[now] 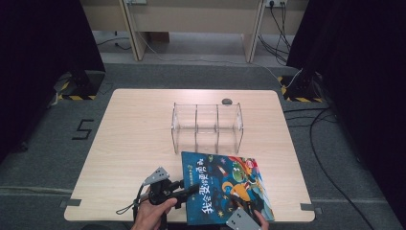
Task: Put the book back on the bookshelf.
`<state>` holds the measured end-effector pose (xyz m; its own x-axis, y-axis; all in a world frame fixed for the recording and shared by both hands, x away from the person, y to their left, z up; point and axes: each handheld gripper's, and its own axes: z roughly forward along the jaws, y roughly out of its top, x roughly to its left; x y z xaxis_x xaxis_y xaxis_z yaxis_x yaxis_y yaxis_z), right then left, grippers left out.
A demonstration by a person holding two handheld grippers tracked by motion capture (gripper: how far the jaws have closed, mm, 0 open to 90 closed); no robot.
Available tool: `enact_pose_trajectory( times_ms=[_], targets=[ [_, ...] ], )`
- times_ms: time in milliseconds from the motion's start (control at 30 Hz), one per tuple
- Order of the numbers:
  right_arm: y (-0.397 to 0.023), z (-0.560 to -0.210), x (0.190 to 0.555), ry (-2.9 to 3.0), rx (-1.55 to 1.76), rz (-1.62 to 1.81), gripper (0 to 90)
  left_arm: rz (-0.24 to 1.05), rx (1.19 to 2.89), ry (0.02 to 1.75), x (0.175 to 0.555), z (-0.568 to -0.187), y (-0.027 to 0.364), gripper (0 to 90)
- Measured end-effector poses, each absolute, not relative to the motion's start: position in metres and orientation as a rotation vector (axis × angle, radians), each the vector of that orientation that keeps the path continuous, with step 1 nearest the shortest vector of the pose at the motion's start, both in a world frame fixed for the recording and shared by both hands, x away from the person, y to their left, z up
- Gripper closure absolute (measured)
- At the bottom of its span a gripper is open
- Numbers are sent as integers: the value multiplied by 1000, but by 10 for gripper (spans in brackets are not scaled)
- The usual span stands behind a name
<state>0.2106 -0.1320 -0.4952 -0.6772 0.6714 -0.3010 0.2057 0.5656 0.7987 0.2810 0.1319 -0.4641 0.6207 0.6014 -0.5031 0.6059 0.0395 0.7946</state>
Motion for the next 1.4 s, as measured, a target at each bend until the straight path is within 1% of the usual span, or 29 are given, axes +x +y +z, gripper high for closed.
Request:
enact_pose_trajectory(
  times_ms=[133,167,200,233,267,300,367,467,567,633,767,933,1267,1400],
  targets=[
    [-130,-495,210,2187,708,1011,222,-11,1619,1024,280,-464,131,541],
    [-130,-494,209,2183,702,1008,237,-11,1619,1024,280,-464,131,541],
    [-128,-494,207,2175,691,989,275,-11,1619,1024,281,-464,131,541],
    [-128,-494,207,2175,691,989,275,-12,1619,1024,281,-465,131,541],
    [-127,-493,204,2162,672,966,311,-21,1621,1023,281,-465,131,538],
    [-127,-493,204,2162,672,966,311,-21,1621,1023,281,-465,131,536],
    [-125,-493,201,2143,671,943,357,-35,1629,1014,282,-464,128,531],
    [-128,-490,199,2103,686,949,403,-58,1624,1013,282,-465,126,488],
    [-137,-481,198,2047,762,1037,425,-139,1581,1030,284,-465,128,425],
    [-139,-478,198,2037,771,1059,429,-175,1577,1031,284,-466,129,411],
    [-144,-476,200,2027,787,1093,431,-183,1589,1011,286,-464,132,333],
    [-156,-466,205,1996,846,1216,429,-269,1550,1020,291,-463,141,273],
    [-162,-460,210,1969,900,1307,422,-320,1484,1018,299,-459,155,269],
    [-166,-459,210,1959,919,1340,420,-283,1477,1009,300,-456,160,280]
  ],
)
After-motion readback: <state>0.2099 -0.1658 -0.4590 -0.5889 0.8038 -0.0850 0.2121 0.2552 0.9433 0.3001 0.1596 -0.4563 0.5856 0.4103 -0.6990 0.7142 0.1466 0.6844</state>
